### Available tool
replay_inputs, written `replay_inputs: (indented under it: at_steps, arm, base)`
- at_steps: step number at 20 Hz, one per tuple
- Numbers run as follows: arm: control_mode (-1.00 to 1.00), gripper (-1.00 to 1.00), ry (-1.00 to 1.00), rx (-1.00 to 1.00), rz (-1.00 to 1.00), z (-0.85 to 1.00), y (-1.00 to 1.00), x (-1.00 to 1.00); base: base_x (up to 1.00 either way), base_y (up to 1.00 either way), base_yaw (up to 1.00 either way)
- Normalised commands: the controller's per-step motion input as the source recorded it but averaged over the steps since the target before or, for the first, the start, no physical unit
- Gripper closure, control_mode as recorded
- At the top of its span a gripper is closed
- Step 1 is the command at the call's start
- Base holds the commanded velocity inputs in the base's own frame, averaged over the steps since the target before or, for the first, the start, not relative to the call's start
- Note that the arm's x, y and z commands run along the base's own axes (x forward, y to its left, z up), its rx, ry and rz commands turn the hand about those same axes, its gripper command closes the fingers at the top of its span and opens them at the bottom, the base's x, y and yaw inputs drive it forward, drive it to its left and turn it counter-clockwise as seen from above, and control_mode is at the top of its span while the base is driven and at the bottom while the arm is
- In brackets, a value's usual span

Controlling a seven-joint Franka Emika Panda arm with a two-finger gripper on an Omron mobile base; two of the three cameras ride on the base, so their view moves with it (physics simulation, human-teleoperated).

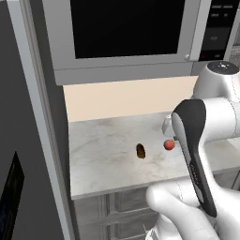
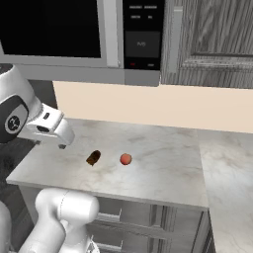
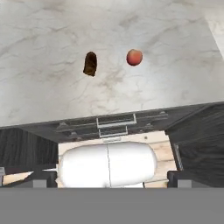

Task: Open the fridge, remove the peach, sweet potato, and steak, and place them on any counter.

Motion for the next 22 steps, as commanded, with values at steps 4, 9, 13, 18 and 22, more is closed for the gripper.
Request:
replay_inputs:
  at_steps: [4,9,13,18,22]
  arm:
    - [-1.00,-1.00,0.02,-0.01,0.00,0.00,-0.19,-0.48]
    - [1.00,-1.00,-0.09,0.00,0.14,0.00,-0.17,-0.47]
    - [1.00,-1.00,0.00,0.00,0.00,0.00,0.00,0.00]
    - [1.00,-1.00,0.00,0.00,0.00,0.00,0.00,0.00]
    - [1.00,-1.00,0.00,0.00,0.00,0.00,0.00,0.00]
  base:
    - [0.00,0.00,0.00]
    - [-0.09,-0.01,0.04]
    - [-0.57,0.00,0.22]
    - [-0.95,-0.01,0.25]
    - [-1.00,-0.11,0.18]
